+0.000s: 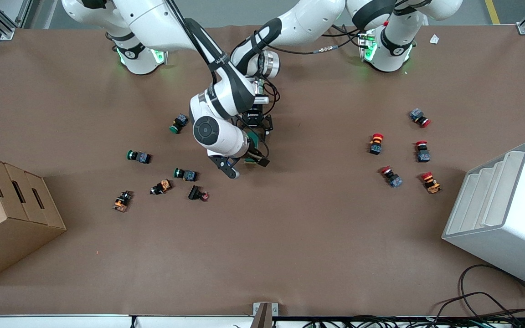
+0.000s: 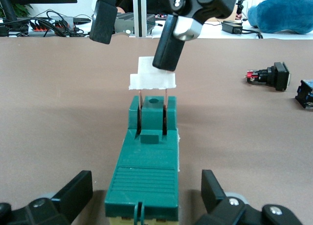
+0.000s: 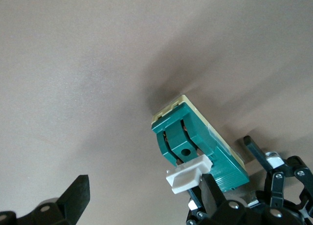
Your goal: Close load switch with both arms
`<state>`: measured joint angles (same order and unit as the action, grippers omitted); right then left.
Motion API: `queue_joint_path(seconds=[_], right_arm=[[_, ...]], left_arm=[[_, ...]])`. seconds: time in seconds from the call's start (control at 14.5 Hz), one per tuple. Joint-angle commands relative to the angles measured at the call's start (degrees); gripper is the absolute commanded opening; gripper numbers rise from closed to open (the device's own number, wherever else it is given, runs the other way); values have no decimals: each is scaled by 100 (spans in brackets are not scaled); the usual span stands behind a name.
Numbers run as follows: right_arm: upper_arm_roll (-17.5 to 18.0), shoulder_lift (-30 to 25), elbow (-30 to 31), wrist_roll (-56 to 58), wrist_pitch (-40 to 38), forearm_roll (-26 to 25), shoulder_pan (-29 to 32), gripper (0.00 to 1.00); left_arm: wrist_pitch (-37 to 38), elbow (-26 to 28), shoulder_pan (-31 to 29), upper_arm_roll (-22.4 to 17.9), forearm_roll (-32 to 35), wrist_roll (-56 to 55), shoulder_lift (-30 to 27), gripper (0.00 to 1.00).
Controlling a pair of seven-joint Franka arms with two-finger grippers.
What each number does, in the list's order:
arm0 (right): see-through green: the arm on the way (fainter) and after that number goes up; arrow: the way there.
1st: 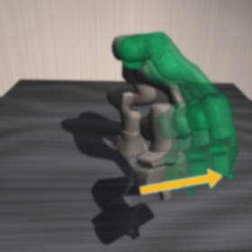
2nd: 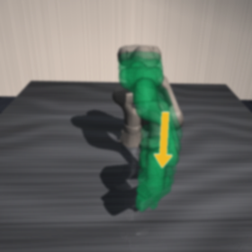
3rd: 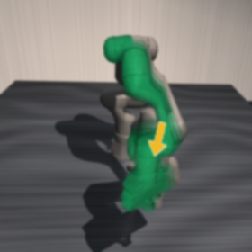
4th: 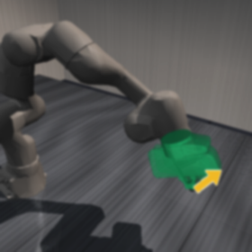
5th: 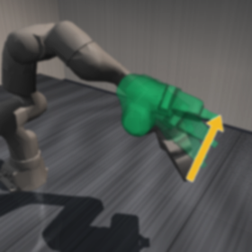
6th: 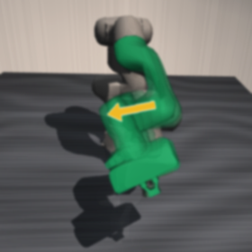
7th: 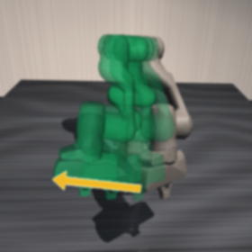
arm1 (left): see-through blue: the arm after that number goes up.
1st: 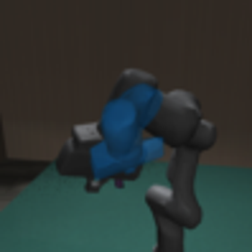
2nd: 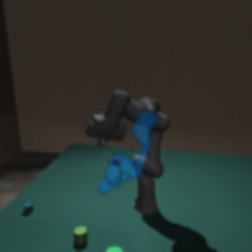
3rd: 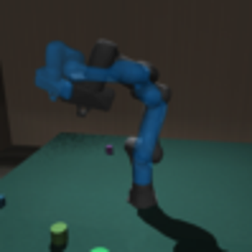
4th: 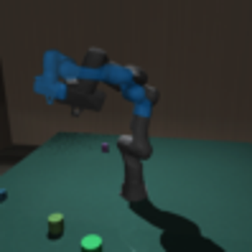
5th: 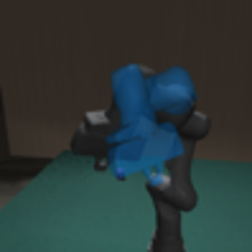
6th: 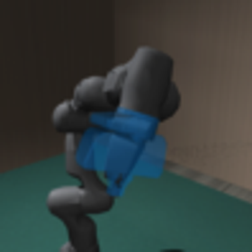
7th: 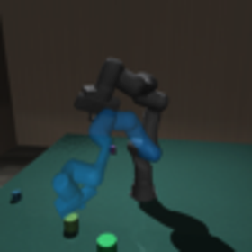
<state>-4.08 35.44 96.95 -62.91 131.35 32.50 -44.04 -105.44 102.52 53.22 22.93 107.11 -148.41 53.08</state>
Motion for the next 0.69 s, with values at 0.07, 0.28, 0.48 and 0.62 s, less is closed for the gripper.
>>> queue_joint_path(seconds=[0.07,0.28,0.48,0.62], right_arm=[[48,296,-238,-72,434,72,-43,100],[48,332,-247,-11,488,63,-26,100],[39,375,-290,-11,541,28,-34,100],[39,454,-326,-19,681,19,-43,100]], left_arm=[[-144,-22,48,54,-217,-162,282,99],[-144,-30,30,45,-217,-162,282,99],[-144,-22,22,45,-217,-162,264,99],[-144,-4,4,45,-217,-162,246,99]])
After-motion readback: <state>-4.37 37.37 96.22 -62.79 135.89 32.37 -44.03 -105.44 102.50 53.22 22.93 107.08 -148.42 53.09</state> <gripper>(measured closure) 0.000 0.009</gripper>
